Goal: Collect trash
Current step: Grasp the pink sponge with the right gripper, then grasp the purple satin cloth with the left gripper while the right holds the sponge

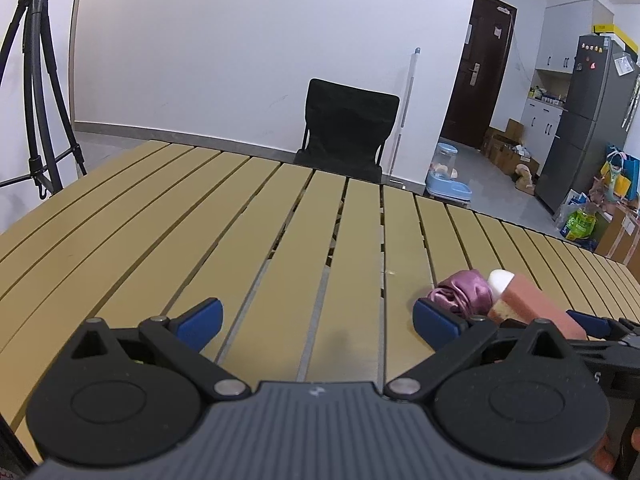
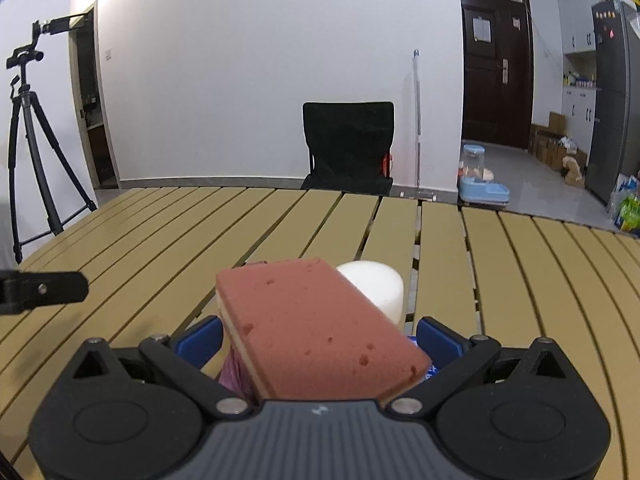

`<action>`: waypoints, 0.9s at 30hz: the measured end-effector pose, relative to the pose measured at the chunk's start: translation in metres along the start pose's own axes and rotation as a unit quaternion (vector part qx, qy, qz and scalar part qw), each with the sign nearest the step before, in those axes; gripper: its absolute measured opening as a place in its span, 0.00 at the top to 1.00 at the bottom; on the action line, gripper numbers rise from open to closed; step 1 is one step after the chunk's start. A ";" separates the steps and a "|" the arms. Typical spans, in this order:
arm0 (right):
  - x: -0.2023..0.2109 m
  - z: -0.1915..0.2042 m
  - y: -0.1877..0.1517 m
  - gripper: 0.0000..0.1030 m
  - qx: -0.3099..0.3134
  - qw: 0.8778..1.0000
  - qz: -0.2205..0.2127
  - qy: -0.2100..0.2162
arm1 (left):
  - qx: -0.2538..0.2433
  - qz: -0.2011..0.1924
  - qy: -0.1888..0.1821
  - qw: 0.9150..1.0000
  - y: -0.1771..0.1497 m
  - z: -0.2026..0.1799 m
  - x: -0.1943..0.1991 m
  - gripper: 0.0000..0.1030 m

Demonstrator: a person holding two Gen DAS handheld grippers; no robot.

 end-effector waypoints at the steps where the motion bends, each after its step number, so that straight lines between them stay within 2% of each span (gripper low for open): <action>1: -0.002 -0.002 0.000 0.00 -0.006 1.000 0.001 0.003 | 0.001 0.000 0.000 1.000 0.000 0.001 0.000 0.00; 10: -0.009 -0.011 -0.002 0.09 -0.042 0.998 0.005 0.048 | 0.009 0.002 -0.003 1.000 0.001 0.007 0.001 0.00; 20: 0.017 -0.005 0.001 0.13 -0.028 0.998 -0.028 0.038 | 0.015 0.002 -0.019 1.000 0.005 0.000 0.011 0.00; 27: 0.043 -0.020 0.004 0.13 -0.040 0.998 -0.055 0.012 | 0.013 0.011 -0.034 0.999 0.005 -0.018 0.012 0.00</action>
Point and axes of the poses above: each gripper's, at about its wrist camera, not at the fingertips, and x roughly against the way its jaws point, z to its left, y to its top, the point moved 2 cm from there along -x, roughly the way its jaws point, and after that the axes turned 11 degrees about y, right-handed, at the moved point
